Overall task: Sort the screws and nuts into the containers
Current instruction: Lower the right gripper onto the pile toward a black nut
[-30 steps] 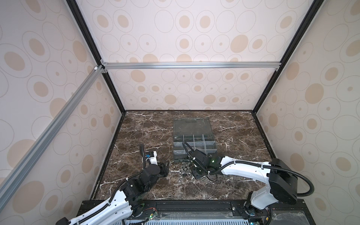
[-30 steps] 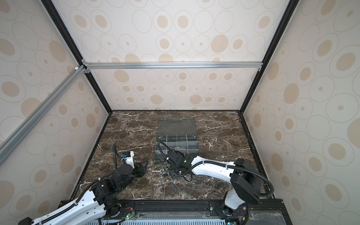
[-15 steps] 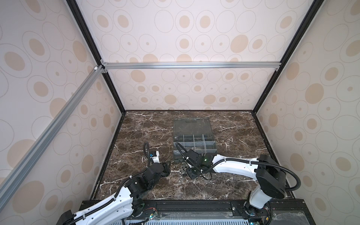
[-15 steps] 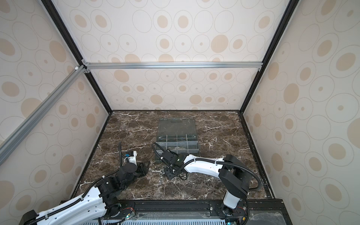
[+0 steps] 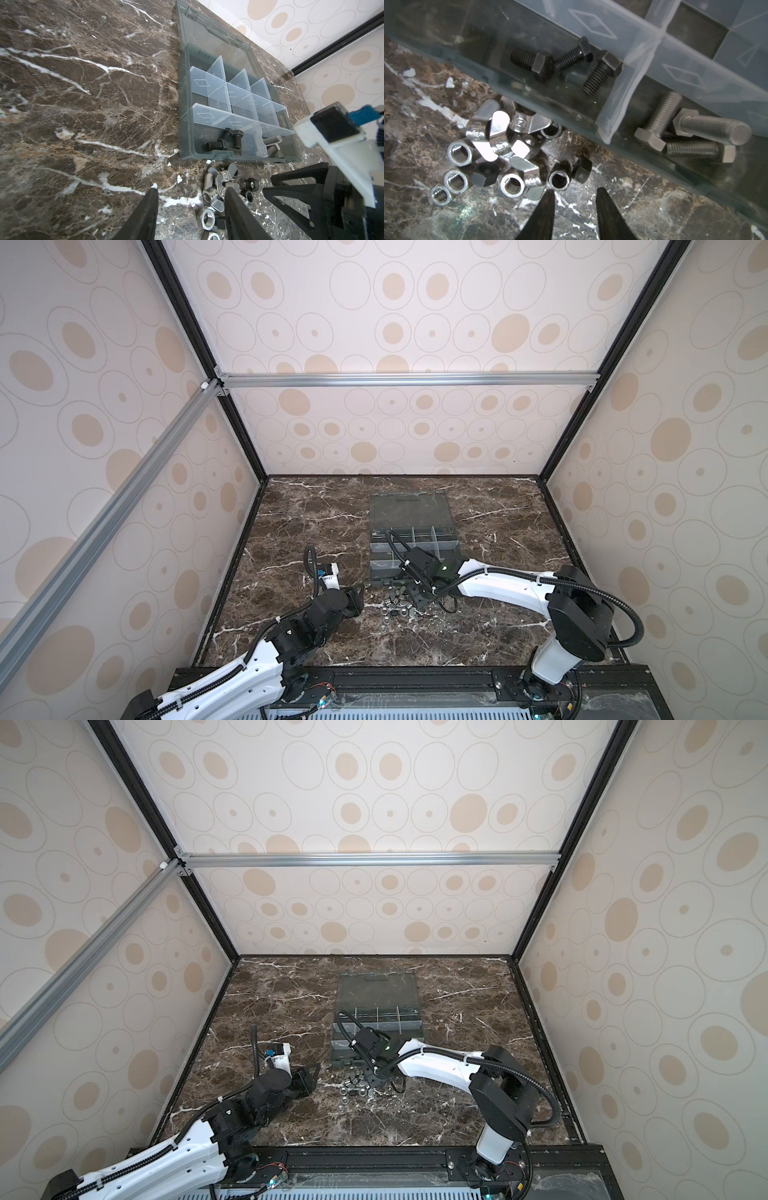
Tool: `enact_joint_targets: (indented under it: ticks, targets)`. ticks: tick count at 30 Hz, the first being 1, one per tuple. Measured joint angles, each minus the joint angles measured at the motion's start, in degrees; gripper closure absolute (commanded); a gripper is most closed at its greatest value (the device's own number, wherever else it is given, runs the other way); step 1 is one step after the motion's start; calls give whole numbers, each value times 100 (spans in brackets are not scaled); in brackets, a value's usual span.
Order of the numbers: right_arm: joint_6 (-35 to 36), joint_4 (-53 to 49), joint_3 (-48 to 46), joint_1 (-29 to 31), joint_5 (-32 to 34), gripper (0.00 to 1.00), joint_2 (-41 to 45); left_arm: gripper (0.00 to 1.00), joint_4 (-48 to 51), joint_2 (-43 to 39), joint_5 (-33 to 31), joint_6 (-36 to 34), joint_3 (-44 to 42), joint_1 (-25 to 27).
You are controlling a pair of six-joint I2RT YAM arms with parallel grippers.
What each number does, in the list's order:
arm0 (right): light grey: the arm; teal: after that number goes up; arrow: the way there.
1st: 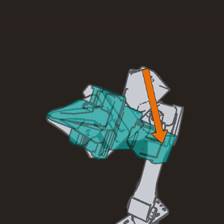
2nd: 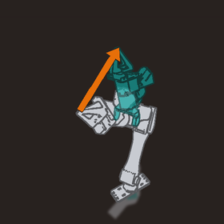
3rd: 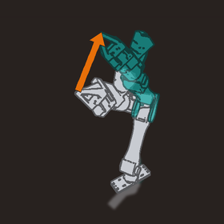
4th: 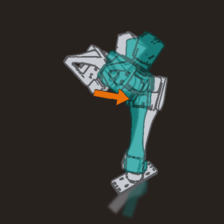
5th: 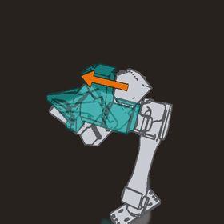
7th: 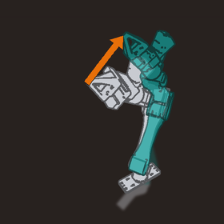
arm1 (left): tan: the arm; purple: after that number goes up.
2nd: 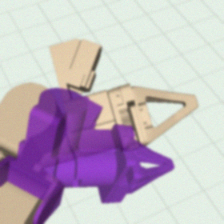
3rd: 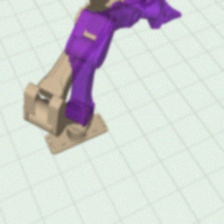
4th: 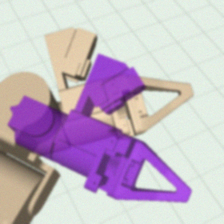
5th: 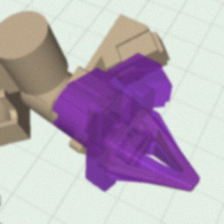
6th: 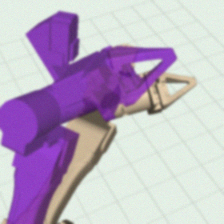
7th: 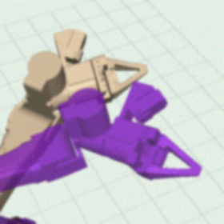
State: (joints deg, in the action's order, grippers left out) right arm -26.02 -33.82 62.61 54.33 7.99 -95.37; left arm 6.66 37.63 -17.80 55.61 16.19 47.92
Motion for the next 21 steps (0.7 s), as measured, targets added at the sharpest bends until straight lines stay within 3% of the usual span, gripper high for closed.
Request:
enact_joint_targets:
  ticks: [12, 21]
  targets:
    - [-118, 133, -11, -70, -61, 66, -361, 48, -190, 160, 151, 20, -31, 0]
    - [-201, 210, -170, -138, -76, 74, -387, 48, -262, 160, 232, 61, -70, 0]
